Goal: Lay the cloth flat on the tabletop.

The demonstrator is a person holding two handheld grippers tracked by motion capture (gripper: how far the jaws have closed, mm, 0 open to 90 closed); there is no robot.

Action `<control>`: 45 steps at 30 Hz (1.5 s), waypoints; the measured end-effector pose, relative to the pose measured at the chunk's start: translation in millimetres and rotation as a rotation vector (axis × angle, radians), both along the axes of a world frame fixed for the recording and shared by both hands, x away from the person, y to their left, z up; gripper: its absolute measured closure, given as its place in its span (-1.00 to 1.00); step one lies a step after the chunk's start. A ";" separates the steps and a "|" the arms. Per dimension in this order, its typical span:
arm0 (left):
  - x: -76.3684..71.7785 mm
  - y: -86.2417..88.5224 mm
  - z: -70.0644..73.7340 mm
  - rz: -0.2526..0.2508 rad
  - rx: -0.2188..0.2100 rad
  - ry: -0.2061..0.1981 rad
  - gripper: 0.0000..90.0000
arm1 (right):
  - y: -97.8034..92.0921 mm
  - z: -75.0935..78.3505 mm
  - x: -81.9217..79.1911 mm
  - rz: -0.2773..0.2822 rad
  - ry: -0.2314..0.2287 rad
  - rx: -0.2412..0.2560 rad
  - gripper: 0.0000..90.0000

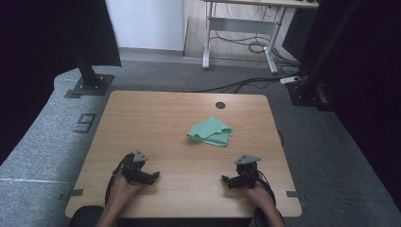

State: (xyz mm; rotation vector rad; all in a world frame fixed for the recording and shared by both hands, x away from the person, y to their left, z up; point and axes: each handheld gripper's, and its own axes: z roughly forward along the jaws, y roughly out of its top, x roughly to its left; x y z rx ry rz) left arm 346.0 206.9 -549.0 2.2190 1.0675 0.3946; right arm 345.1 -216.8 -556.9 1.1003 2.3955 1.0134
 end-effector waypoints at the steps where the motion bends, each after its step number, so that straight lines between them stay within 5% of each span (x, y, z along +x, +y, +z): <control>1: 0.1 -0.1 0.0 0.004 -0.001 0.000 -1.00 | 0.0 0.0 0.0 0.000 0.000 0.000 -1.00; 32: 2.3 -5.8 0.5 0.016 -0.008 -0.006 -0.94 | 0.0 0.0 0.0 0.000 0.000 0.001 -1.00; 45: 4.3 -14.8 9.3 -0.018 -0.018 -0.004 -0.82 | 0.0 0.0 0.0 0.000 0.000 0.001 -1.00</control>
